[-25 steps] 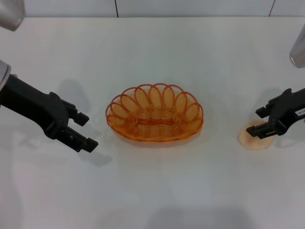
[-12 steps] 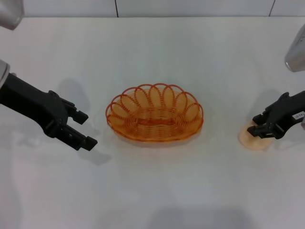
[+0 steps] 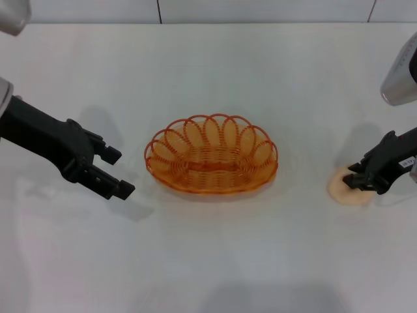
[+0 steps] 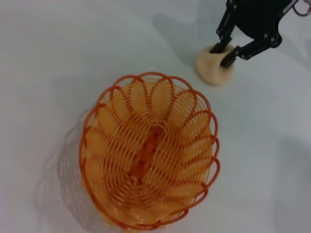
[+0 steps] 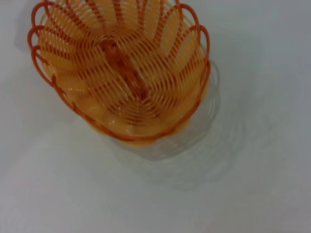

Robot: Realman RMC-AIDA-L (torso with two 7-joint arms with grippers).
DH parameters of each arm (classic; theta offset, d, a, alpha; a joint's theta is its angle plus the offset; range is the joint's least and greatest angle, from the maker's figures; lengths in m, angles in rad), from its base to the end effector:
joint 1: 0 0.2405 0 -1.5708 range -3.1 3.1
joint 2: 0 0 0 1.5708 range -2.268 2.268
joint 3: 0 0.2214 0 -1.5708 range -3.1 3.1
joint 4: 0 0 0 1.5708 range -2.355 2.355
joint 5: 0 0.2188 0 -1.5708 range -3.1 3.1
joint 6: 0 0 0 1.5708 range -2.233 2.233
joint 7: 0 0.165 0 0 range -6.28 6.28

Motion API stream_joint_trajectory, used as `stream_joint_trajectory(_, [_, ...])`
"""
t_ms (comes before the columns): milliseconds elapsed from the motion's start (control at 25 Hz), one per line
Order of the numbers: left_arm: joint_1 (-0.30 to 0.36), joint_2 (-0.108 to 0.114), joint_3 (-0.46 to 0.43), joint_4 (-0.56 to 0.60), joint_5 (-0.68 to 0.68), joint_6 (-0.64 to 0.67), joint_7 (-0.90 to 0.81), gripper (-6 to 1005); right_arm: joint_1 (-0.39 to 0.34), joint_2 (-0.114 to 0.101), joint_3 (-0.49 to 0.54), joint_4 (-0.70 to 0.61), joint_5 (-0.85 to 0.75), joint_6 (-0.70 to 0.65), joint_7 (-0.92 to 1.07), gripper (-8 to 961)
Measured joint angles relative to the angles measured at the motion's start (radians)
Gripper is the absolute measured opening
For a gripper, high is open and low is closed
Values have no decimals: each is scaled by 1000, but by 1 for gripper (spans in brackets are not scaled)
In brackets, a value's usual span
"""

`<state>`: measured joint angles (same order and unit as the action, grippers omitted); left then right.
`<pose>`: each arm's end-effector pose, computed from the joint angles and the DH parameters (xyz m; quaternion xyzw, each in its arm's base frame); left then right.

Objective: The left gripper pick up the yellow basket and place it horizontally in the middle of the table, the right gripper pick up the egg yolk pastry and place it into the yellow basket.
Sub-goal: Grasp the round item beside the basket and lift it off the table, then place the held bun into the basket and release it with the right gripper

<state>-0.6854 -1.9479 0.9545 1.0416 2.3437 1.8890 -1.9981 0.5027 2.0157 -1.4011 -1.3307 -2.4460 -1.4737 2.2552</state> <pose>-0.1896 0.3327 0.0559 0.9645 0.2580 -0.0562 0.0082 0.1870 0.3459 0.0051 -0.9515 0.2232 -0.1500 0.1498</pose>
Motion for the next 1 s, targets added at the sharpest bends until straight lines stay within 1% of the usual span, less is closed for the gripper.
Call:
stream_joint_trajectory(40, [-1,0,-4,0,0,0,0,888,0,0,2,-3,2,0,1,234])
stream_joint_trajectory(280, [-2,0,-12,0,-1,-1,1,888,2,0,6,-28,13,5,2,87])
stream_joint_trajectory(520, [2,1,-32,0,-1,-3,13,888,6,3,9,-79,81,20,7,61])
stream_joint_trajectory(680, [11,3,-33,0,6,-5,24,888,31,6,-9,-102,123,34,16,43])
stream_joint_trajectory(800, [19,4,-33,0,9,-5,32,888,52,7,-43,-100,143,61,24,42])
stream_joint_trajectory(1000, [28,6,-33,0,6,-5,37,888,82,8,-127,-94,181,130,25,41])
